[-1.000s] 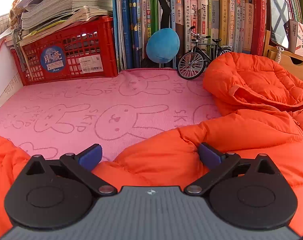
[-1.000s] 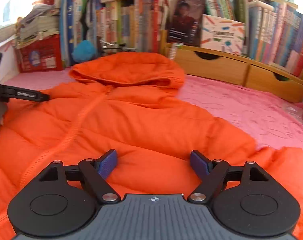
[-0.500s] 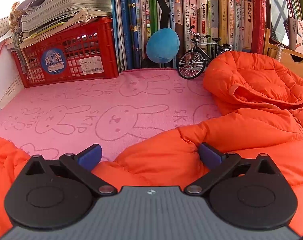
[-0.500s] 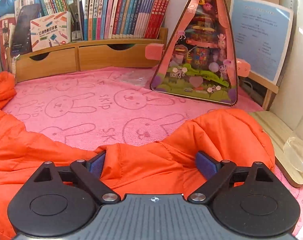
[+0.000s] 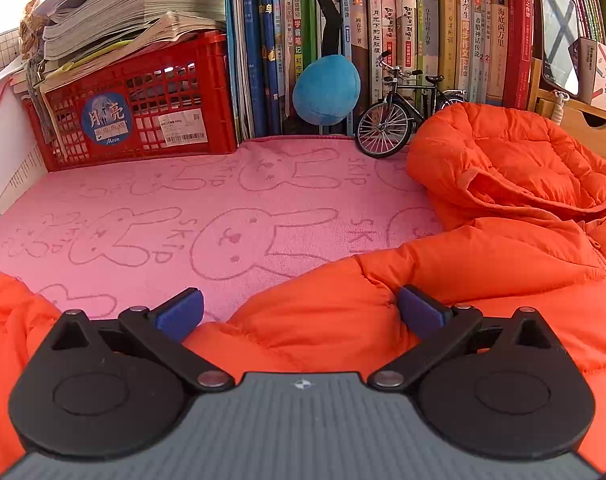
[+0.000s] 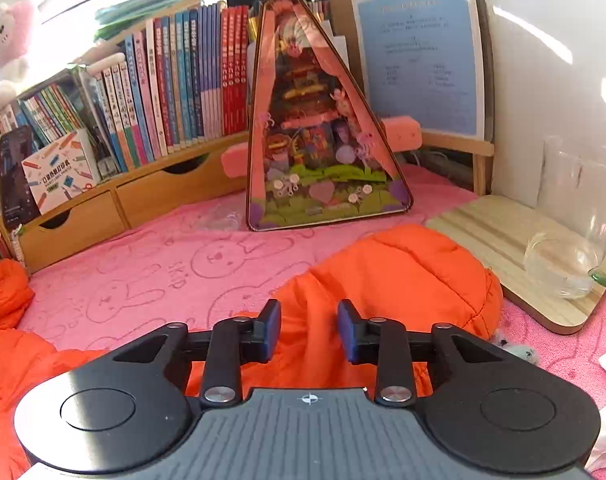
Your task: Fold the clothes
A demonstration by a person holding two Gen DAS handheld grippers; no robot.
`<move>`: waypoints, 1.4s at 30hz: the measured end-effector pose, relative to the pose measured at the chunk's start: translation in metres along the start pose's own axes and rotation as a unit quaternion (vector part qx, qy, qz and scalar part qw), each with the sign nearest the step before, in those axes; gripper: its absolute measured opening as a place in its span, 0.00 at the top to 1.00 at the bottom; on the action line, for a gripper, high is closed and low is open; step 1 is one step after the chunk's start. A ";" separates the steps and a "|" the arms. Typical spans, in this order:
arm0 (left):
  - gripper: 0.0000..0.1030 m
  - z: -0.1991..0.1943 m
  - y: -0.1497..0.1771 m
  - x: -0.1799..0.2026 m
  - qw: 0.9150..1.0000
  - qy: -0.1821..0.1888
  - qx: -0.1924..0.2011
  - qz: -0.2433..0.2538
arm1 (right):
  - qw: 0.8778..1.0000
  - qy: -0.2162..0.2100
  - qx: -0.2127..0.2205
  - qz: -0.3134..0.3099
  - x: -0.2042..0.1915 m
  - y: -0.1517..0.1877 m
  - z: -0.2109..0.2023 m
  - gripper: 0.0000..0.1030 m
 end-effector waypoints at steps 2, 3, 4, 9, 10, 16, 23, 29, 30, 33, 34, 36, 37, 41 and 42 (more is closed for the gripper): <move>0.00 0.000 0.000 0.000 1.000 -0.001 0.000 0.000 | 0.999 0.033 -0.005 -0.019 0.003 -0.002 0.014 0.71; 0.00 0.000 0.000 0.000 1.000 -0.001 0.000 0.000 | 0.998 0.054 -0.007 -0.030 0.004 -0.002 0.021 0.72; 0.00 0.000 0.000 0.000 1.000 -0.001 0.000 0.001 | 0.996 0.075 -0.009 -0.040 0.007 -0.003 0.027 0.73; 0.00 0.000 0.000 0.000 1.000 0.000 0.000 0.001 | 0.985 0.172 0.006 -0.031 0.036 -0.015 0.033 0.82; 0.00 0.000 0.000 0.000 1.000 0.000 0.000 0.000 | 0.983 0.184 0.008 -0.017 0.043 -0.017 0.033 0.82; 0.00 0.000 0.000 0.000 1.000 0.000 0.000 0.000 | 0.979 0.197 0.024 -0.044 0.029 -0.017 0.023 0.78; 0.00 0.000 0.000 -0.001 1.000 0.001 0.000 0.001 | 0.996 -0.021 0.042 -0.080 -0.100 0.017 -0.041 0.45; 0.02 -0.024 -0.005 0.006 1.000 0.004 0.019 0.023 | 0.950 -0.219 0.000 -0.222 -0.266 0.116 -0.100 0.26; 0.02 -0.038 -0.006 0.008 0.999 0.013 0.033 0.028 | 0.939 -0.237 -0.002 -0.249 -0.288 0.134 -0.109 0.26; 0.00 -0.086 -0.003 0.025 0.992 0.051 0.091 0.068 | 0.906 -0.275 0.007 -0.322 -0.333 0.180 -0.131 0.21; 0.00 -0.101 0.001 0.032 0.988 0.058 0.109 0.091 | 0.896 -0.275 0.015 -0.347 -0.341 0.191 -0.135 0.19; 0.00 -0.118 0.015 0.043 0.982 0.055 0.120 0.136 | 0.875 -0.274 0.032 -0.397 -0.356 0.211 -0.143 0.19; 0.00 -0.118 0.022 0.047 0.981 0.056 0.114 0.147 | 0.866 -0.273 0.036 -0.418 -0.362 0.220 -0.145 0.19; 0.00 -0.098 0.050 0.059 0.980 0.046 0.065 0.183 | 0.855 -0.258 0.014 -0.450 -0.357 0.236 -0.132 0.18; 0.00 -0.096 0.051 0.055 0.981 0.045 0.063 0.177 | 0.859 -0.257 0.004 -0.442 -0.351 0.233 -0.128 0.18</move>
Point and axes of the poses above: each gripper's, at about its wrist camera, not at the fingertips, and z roughly the way its jaws point, x to its right, y to its underside, the point moved 8 cm from there along z, roughly the way its jaws point, and after that the axes turned 9 degrees about z, right-handed, at the moved point
